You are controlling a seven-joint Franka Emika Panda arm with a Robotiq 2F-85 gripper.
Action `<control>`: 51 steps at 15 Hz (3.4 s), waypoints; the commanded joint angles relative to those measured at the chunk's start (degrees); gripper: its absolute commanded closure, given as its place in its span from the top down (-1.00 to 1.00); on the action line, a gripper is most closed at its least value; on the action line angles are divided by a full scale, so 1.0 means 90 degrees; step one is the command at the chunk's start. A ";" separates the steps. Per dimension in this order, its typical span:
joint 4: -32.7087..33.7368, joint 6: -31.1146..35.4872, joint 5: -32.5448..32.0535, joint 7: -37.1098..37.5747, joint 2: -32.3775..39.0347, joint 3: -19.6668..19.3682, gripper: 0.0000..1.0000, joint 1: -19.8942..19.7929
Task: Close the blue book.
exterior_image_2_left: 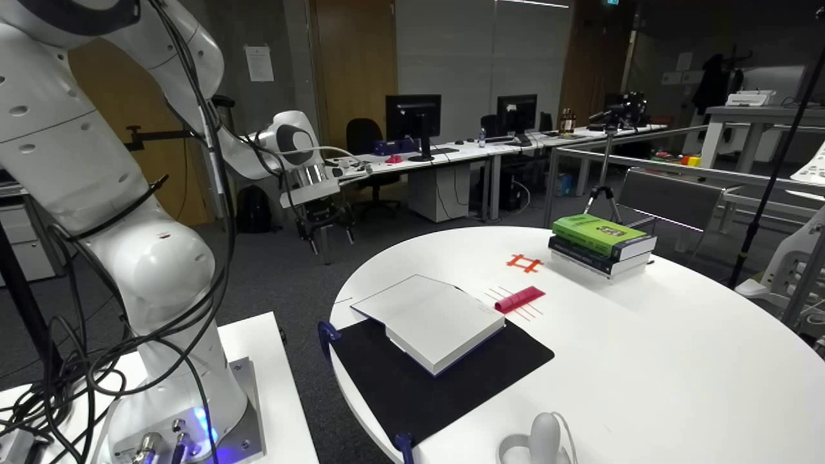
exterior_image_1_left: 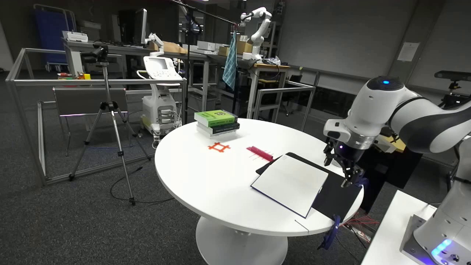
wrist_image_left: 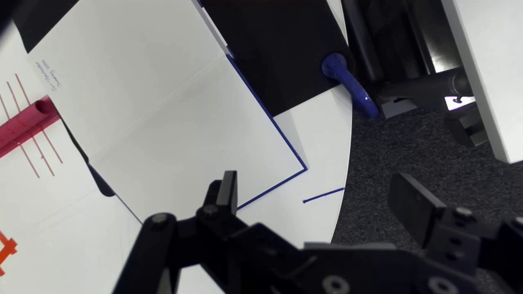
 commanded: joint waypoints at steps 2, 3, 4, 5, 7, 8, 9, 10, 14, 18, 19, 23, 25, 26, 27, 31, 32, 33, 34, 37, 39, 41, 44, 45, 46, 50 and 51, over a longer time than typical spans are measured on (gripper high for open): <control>0.0132 0.0507 -0.0459 -0.0099 0.0798 -0.0033 1.00 -0.0322; 0.0169 0.0544 -0.0572 -0.0061 0.0899 -0.0031 1.00 -0.0388; 0.0211 0.0599 -0.0712 -0.0039 0.1010 -0.0035 1.00 -0.0458; 0.0271 0.0559 -0.0873 -0.0037 0.1099 -0.0043 1.00 -0.0533; 0.0411 0.0165 -0.0806 -0.0126 0.1231 -0.0078 1.00 -0.0584; 0.0196 0.0389 -0.0727 -0.0011 0.1055 -0.0015 1.00 -0.0516; 0.0216 0.0372 -0.0727 -0.0011 0.1107 -0.0021 1.00 -0.0537; 0.0215 0.0373 -0.0726 -0.0010 0.1125 -0.0019 1.00 -0.0532; 0.0045 0.0887 -0.1197 0.0351 0.0981 0.0022 1.00 -0.0595; -0.0015 0.1429 -0.2148 0.0875 0.0927 0.0061 1.00 -0.0680; -0.0011 0.1530 -0.2393 0.1017 0.0932 0.0056 1.00 -0.0696; -0.0096 0.1918 -0.3434 0.1704 0.0854 0.0035 1.00 -0.0745; -0.0129 0.2053 -0.3982 0.2091 0.0816 -0.0013 1.00 -0.0761; -0.0143 0.2100 -0.4254 0.2276 0.0798 -0.0019 1.00 -0.0782; -0.0160 0.2140 -0.4549 0.2489 0.0787 -0.0024 1.00 -0.0811; -0.0197 0.2120 -0.5486 0.3239 0.0818 -0.0061 1.00 -0.0870; -0.0203 0.2023 -0.5403 0.3255 0.0872 -0.0077 1.00 -0.0848; -0.0221 0.1949 -0.4949 0.3039 0.0950 -0.0119 1.00 -0.0793; -0.0083 0.1911 -0.5113 0.3086 0.1039 -0.0048 1.00 -0.0768; -0.0101 0.1910 -0.5100 0.3085 0.1065 -0.0050 1.00 -0.0766; -0.0101 0.1910 -0.5100 0.3085 0.1065 -0.0048 1.00 -0.0764; -0.0126 0.1936 -0.5245 0.3190 0.1040 -0.0011 1.00 -0.0754; -0.0172 0.2052 -0.5923 0.3945 0.0986 0.0125 1.00 -0.0761; -0.0200 0.2039 -0.6223 0.4304 0.0962 0.0180 1.00 -0.0766; -0.0222 0.2016 -0.6481 0.4601 0.0964 0.0228 1.00 -0.0768; -0.0409 0.1975 -0.7507 0.5566 0.1006 0.0308 1.00 -0.0798; -0.0464 0.1961 -0.7751 0.5653 0.1015 0.0295 1.00 -0.0810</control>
